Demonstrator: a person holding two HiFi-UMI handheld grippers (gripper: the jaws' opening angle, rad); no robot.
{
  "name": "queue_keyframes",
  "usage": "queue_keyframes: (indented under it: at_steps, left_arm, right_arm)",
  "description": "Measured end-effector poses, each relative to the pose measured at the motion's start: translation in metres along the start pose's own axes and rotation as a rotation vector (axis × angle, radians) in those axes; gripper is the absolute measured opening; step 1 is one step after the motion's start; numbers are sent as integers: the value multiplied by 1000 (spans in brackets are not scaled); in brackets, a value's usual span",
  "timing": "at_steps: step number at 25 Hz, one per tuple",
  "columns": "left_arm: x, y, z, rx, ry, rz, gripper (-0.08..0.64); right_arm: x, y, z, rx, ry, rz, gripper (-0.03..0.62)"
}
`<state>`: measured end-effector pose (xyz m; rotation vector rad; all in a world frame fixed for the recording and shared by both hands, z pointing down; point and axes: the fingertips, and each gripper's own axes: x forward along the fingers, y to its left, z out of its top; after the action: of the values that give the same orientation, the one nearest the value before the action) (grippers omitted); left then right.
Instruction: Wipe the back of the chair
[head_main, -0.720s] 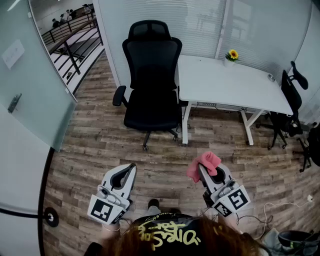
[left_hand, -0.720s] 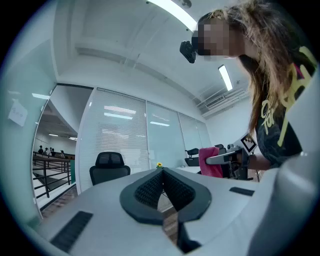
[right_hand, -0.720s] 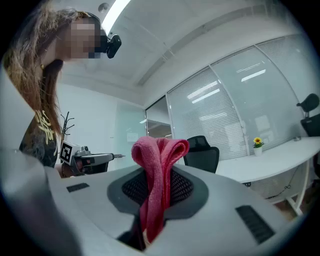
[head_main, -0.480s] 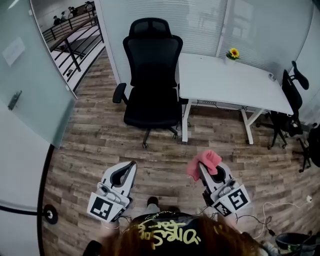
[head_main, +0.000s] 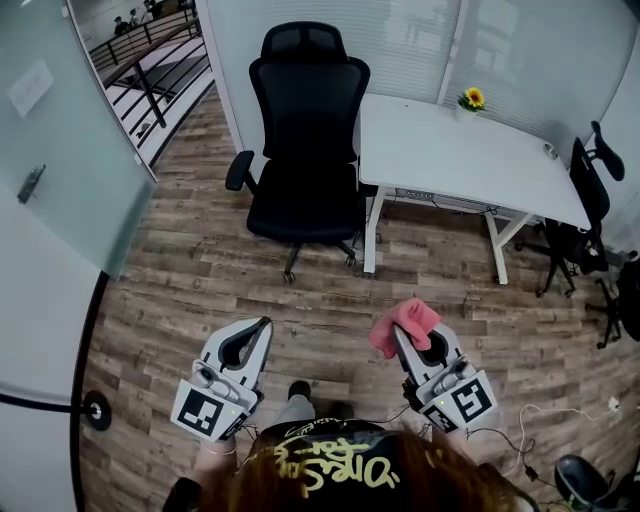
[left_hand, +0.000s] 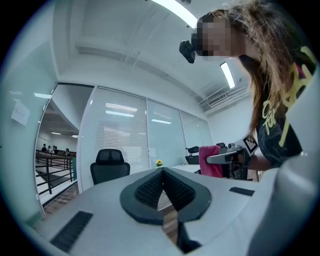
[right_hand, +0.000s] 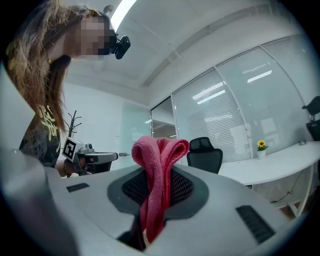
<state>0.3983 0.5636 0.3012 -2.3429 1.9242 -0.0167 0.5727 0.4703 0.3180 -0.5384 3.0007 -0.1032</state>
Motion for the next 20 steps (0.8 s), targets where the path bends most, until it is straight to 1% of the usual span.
queue_keyframes:
  at_steps: [4, 7, 9, 10, 12, 15, 20]
  left_arm:
    - [-1, -10, 3, -30, -8, 14, -6]
    - [-1, -18, 5, -25, -8, 34, -6]
    - [-1, -24, 8, -23, -12, 42, -6]
    - [-2, -26, 6, -20, -4, 50, -6]
    - [-6, -29, -3, -17, 42, 70, -6]
    - [-13, -33, -13, -23, 94, 81, -6]
    - [-10, -20, -14, -15, 78, 94, -6]
  right_arm:
    - [-5, -2, 0, 10, -11, 33, 66]
    - [-13, -14, 4, -21, -28, 33, 66]
    - [-17, -21, 5, -21, -33, 33, 66]
    - [-18, -24, 4, -16, -32, 34, 66]
    - [-20, -29, 0, 5, -32, 33, 66]
    - [-18, -32, -7, 36, -30, 40, 66]
    - [-5, -31, -11, 33, -32, 60, 66]
